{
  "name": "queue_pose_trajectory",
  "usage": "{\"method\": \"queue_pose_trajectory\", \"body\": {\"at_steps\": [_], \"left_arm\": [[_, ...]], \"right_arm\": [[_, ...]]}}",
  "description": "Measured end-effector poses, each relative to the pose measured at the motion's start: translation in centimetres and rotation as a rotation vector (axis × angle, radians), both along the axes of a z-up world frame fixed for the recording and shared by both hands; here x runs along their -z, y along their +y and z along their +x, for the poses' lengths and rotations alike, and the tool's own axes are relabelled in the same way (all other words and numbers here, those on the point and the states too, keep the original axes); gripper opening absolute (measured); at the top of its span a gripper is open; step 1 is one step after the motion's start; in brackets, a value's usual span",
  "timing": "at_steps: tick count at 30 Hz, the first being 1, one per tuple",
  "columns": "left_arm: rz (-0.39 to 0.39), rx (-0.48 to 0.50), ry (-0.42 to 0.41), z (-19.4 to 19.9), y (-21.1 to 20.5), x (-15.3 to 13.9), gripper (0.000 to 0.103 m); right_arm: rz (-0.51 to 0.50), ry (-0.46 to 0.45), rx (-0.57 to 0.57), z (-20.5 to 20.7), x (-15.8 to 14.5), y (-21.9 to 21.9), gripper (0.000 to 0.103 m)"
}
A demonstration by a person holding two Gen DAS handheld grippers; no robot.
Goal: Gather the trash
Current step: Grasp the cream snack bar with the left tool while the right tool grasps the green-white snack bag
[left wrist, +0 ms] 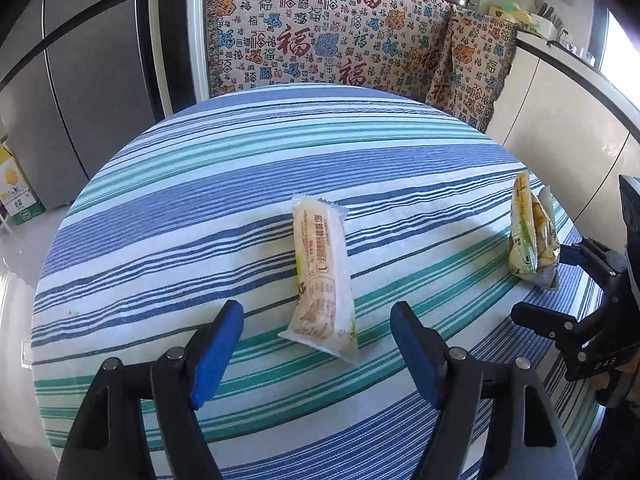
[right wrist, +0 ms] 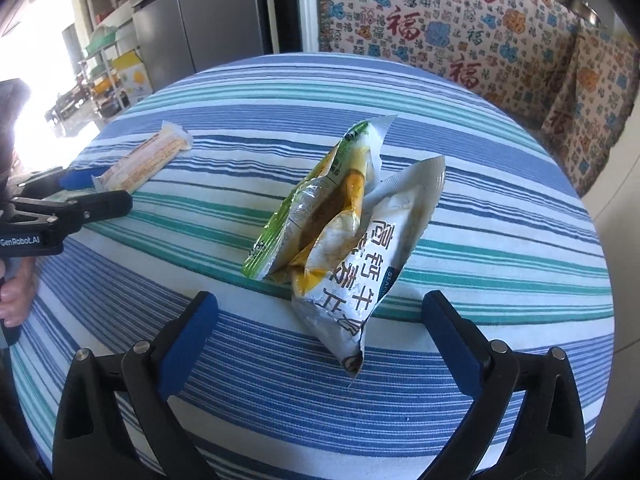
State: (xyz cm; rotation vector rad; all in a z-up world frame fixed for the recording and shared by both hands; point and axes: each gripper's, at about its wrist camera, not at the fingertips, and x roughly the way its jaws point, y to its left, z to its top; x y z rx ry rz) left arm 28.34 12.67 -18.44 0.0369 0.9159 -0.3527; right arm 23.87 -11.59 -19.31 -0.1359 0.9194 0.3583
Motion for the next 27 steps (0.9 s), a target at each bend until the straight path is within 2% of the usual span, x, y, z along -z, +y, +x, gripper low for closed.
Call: {"method": "queue_pose_trajectory", "body": {"at_steps": [4, 6, 8, 11, 13, 14, 15, 17, 20, 27], "left_arm": [[0.02, 0.016, 0.006, 0.6, -1.3, -0.4, 0.077], [0.034, 0.026, 0.008, 1.0, -1.8, -0.5, 0.071], [0.055, 0.037, 0.021, 1.4, -2.4, -0.5, 0.05], [0.078, 0.041, 0.037, 1.6, -3.0, -0.4, 0.029], [0.076, 0.047, 0.03, 1.3, -3.1, -0.7, 0.026], [0.07, 0.053, 0.028, 1.0, -3.2, -0.9, 0.025], [0.066, 0.053, 0.023, 0.8, -3.3, -1.1, 0.022], [0.052, 0.062, 0.01, 0.0, -3.4, -1.7, 0.021], [0.04, 0.078, -0.007, -1.0, -3.9, -2.6, 0.02], [-0.021, 0.148, -0.036, -3.7, -8.0, -5.6, 0.02]], "right_arm": [[0.095, 0.018, 0.003, -0.4, -0.5, -1.7, 0.099], [0.124, 0.044, 0.004, -0.3, -1.1, -2.1, 0.093], [0.174, 0.057, 0.018, 0.1, -2.0, -2.7, 0.093], [0.275, 0.103, 0.084, 1.5, -2.8, -3.8, 0.085], [0.296, 0.137, 0.108, 2.4, -2.7, -4.1, 0.072], [0.29, 0.153, 0.104, 2.8, -2.5, -4.1, 0.045], [0.275, 0.163, 0.099, 2.8, -2.4, -3.9, 0.03], [0.265, 0.161, 0.093, 2.5, -2.8, -3.9, 0.022], [0.235, 0.124, 0.08, 1.2, -3.8, -4.1, 0.02], [0.274, 0.085, 0.123, -0.8, -6.4, -8.1, 0.019]]}}
